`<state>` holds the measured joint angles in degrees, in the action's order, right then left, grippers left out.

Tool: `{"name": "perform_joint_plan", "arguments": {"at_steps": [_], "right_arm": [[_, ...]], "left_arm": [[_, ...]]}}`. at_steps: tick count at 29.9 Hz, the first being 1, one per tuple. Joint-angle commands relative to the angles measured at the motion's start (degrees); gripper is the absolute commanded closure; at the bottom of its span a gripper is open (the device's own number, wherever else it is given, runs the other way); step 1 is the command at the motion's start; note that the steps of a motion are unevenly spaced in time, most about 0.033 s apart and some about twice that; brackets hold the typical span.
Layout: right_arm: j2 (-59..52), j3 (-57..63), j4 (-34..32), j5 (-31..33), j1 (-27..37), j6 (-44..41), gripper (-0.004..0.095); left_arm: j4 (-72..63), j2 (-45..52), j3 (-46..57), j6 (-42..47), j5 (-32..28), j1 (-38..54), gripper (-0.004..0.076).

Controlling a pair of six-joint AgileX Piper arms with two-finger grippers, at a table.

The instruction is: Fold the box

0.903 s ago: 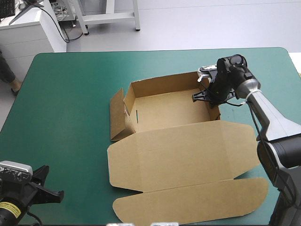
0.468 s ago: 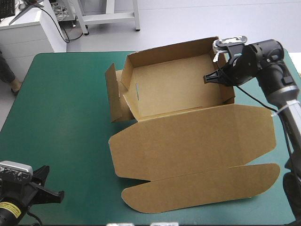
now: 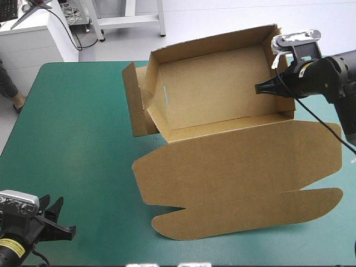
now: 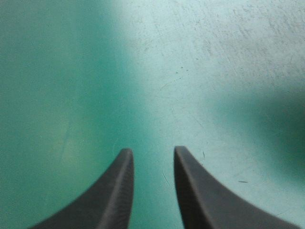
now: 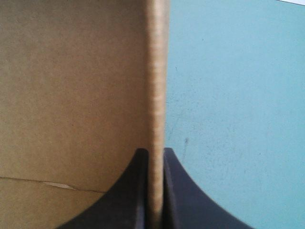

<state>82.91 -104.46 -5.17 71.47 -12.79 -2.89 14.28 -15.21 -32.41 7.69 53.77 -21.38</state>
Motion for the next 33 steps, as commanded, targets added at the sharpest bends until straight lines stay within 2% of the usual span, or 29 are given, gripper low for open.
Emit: {"name": "perform_joint_plan", "arguments": {"at_steps": [1, 3, 4, 8, 13, 16, 22, 25, 33], "right_arm": [[-2.49, -1.80, 0.09, 0.20, 0.19, -0.04, 0.0927], [-2.59, -1.80, 0.24, 0.20, 0.19, -0.04, 0.0927], [-2.59, -1.80, 0.24, 0.20, 0.19, -0.04, 0.0927], [-2.59, -1.80, 0.24, 0.20, 0.19, -0.04, 0.0927], [-2.59, -1.80, 0.24, 0.20, 0.19, 0.07, 0.0927], [-2.59, -1.80, 0.24, 0.20, 0.19, 0.10, 0.0927], [-2.59, -1.80, 0.51, 0.20, 0.19, 0.20, 0.0927], [-2.59, -1.80, 0.51, 0.20, 0.19, 0.20, 0.0927], [-2.59, -1.80, 0.85, 0.20, 0.19, 0.20, 0.0927]], "left_arm": [[0.05, -0.97, -1.38, 0.05, -5.19, -0.35, 0.0281], [-0.32, -0.97, -1.38, 0.05, -6.21, -0.35, 0.0208], [-1.32, -0.97, -1.38, 0.05, -6.43, -0.35, 0.0197], [-5.73, -0.97, -1.38, 0.05, -8.02, -0.35, 0.0197], [-7.23, -1.24, -1.67, -0.10, -14.86, -0.35, 0.0197], [-6.85, -3.74, -4.05, 0.05, -14.89, -0.35, 0.0197], [-5.46, -16.40, -13.17, 0.05, -15.06, -0.35, 0.0197], [-2.71, -24.52, -18.41, 3.40, -14.73, -0.35, 0.0198], [1.04, -45.29, -34.94, 5.38, -5.56, 0.67, 0.0198]]}}
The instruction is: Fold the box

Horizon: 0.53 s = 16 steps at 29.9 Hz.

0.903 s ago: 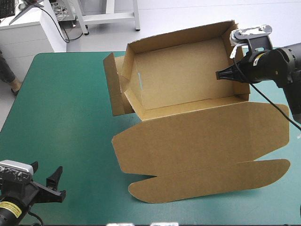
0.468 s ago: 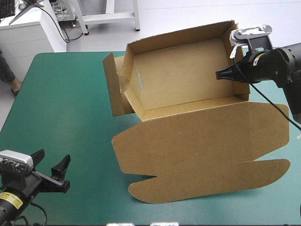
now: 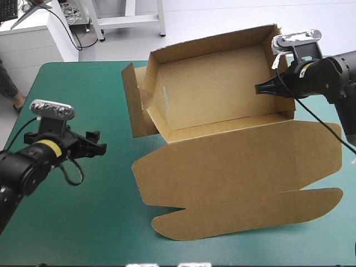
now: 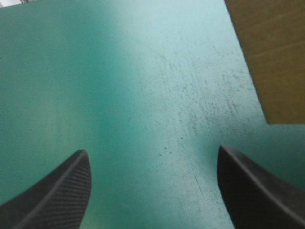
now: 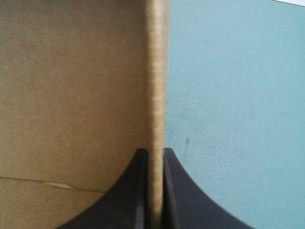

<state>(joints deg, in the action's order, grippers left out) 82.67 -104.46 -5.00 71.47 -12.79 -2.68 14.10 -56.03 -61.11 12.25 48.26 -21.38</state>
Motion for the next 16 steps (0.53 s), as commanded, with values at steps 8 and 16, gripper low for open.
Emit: {"name": "perform_joint_plan", "arguments": {"at_steps": [8, 16], "right_arm": [[-2.35, -1.80, 2.05, 0.20, 0.19, 0.58, 0.0927], [-2.35, -1.80, 2.21, 0.20, 0.19, 0.58, 0.0927]], "left_arm": [[-13.23, -16.80, -15.13, -8.70, 2.16, 15.75, 0.0198], [-50.15, -26.48, -14.09, -35.23, 1.86, 31.34, 0.0198]]}}
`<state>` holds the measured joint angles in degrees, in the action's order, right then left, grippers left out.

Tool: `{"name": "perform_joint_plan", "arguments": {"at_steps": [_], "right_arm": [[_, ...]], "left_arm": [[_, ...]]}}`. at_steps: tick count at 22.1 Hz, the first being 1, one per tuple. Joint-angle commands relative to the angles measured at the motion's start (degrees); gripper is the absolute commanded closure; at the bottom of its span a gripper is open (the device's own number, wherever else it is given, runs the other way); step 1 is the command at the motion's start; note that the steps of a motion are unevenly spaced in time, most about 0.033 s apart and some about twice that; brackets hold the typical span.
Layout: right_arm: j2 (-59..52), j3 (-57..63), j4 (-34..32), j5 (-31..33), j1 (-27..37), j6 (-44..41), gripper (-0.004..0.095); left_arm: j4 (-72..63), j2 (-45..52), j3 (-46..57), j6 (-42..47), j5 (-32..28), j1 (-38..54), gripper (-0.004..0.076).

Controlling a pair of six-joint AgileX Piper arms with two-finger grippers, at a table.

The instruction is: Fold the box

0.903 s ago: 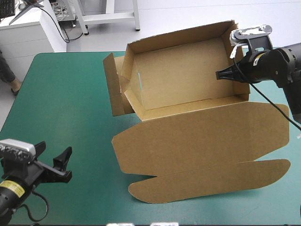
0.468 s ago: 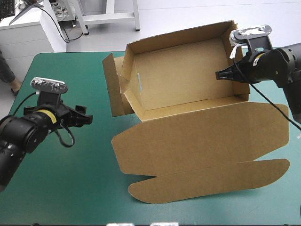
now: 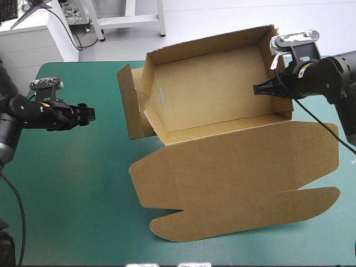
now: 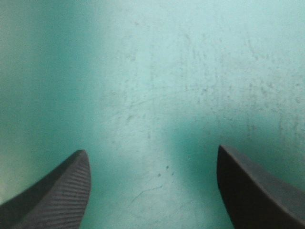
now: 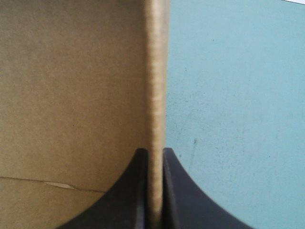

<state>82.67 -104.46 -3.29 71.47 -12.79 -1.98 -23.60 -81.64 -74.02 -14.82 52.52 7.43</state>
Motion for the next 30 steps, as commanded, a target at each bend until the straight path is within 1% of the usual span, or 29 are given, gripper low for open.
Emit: {"name": "perform_joint_plan", "arguments": {"at_steps": [1, 2, 3, 4, 5, 7, 9, 12, 15, 16, 19, 22, 25, 28, 30], "right_arm": [[-2.35, -1.80, 0.59, 0.20, 0.19, -0.13, 0.0927], [-2.35, -1.80, 0.59, 0.20, 0.19, -0.13, 0.0927], [-2.35, -1.80, 0.74, 0.20, 0.19, -0.13, 0.0927], [-2.35, -1.80, 0.74, 0.20, 0.19, -0.13, 0.0927], [-2.35, -1.80, 0.74, 0.20, 0.19, -0.13, 0.0927], [-2.35, -1.80, 0.87, 0.20, 0.19, -0.13, 0.0927], [-2.35, -1.80, 0.97, 0.20, 0.19, -0.13, 0.0927], [-2.35, -1.80, 0.97, 0.20, 0.19, -0.04, 0.0927], [-2.35, -1.80, 0.97, 0.20, 0.19, 0.14, 0.0927], [-2.35, -1.80, 0.97, 0.20, 0.19, 0.14, 0.0927], [-2.35, -1.80, 0.25, 0.20, 0.19, 0.14, 0.0927], [-2.35, -1.80, -0.33, 0.09, 0.19, 0.14, 0.0927], [-2.35, -1.80, -0.57, 0.09, 0.19, 0.14, 0.0927], [-1.40, -1.80, -1.52, 0.09, 0.19, 0.14, 0.0927], [-0.61, -1.80, -1.52, 0.09, 0.19, 0.14, 0.0927]], "left_arm": [[-19.58, -3.43, -0.81, -13.53, -2.66, 2.95, 0.0198], [-21.99, -4.49, -0.81, -15.48, -2.78, 2.95, 0.0198], [-28.61, -7.21, -0.81, -19.49, -2.61, 2.82, 0.0198], [-31.47, -8.34, -0.81, -21.22, -2.32, 2.82, 0.0199], [-37.66, -11.05, -0.81, -24.51, -0.99, 2.82, 0.0198], [-43.45, -14.78, -0.81, -27.57, 0.97, 2.82, 0.0198], [-47.18, -17.61, -0.81, -29.90, 2.91, 2.59, 0.0199], [-50.08, -20.19, -0.81, -31.82, 3.46, 0.65, 0.0199], [-53.56, -20.56, -0.81, -33.46, 3.21, -3.36, 0.0199], [-56.28, -20.56, -0.81, -36.10, 4.26, -5.00, 0.0199], [-61.78, -20.56, -0.81, -38.75, 6.83, -7.17, 0.0202], [-66.88, -20.56, -0.81, -40.61, 10.18, -8.04, 0.0227], [-70.45, -20.12, -0.81, -41.73, 15.10, -8.04, 0.0254], [-73.27, -18.36, -0.81, -42.57, 19.28, -8.04, 0.0261], [-73.89, -16.17, -0.81, -42.57, 20.25, -8.04, 0.0261]]}}
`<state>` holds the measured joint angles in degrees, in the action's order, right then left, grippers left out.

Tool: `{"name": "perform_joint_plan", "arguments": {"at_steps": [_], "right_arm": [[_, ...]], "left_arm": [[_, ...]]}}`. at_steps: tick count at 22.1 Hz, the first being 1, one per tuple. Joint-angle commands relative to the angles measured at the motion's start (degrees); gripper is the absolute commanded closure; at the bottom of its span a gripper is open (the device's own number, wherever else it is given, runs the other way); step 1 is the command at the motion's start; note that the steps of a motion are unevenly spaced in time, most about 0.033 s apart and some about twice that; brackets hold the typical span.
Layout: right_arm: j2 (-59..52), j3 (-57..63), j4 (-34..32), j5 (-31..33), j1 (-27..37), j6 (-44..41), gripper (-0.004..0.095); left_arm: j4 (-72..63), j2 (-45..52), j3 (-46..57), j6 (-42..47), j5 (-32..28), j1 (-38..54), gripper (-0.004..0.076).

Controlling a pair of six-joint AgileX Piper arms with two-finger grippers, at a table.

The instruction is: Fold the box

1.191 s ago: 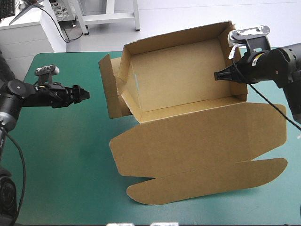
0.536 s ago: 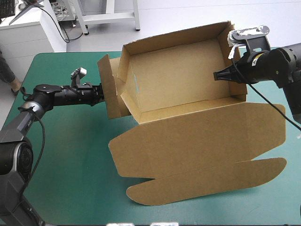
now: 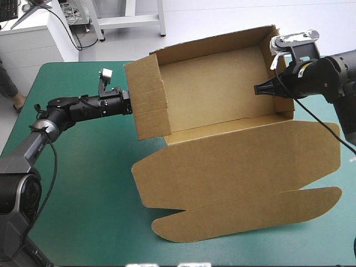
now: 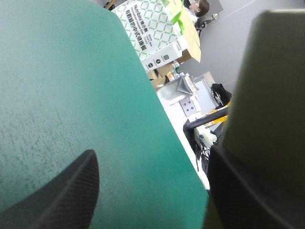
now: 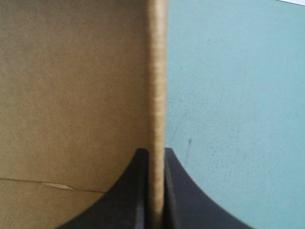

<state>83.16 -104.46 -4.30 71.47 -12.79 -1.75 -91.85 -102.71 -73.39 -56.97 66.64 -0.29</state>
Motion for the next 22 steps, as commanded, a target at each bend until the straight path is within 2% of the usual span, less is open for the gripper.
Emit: {"name": "perform_joint_plan", "arguments": {"at_steps": [1, 9, 15, 22], "right_arm": [[-0.68, -1.80, -0.38, 0.09, 0.19, -0.09, 0.0927], [2.47, -1.80, 1.62, 0.09, 0.19, 0.12, 0.0927], [2.86, -1.80, 3.10, -0.63, 0.08, 0.63, 0.0927], [2.86, -1.80, 4.62, -0.97, 0.08, 0.63, 0.0927]], "left_arm": [[-5.99, 5.68, -1.44, -0.65, 6.43, -0.32, 0.0261], [-8.23, 12.89, -1.44, -0.55, 7.92, -2.57, 0.0261], [-6.50, 12.89, -1.44, 2.09, 7.67, -2.57, 0.0260], [7.43, 12.89, -1.66, 9.76, 0.27, -2.57, 0.0260]]}}
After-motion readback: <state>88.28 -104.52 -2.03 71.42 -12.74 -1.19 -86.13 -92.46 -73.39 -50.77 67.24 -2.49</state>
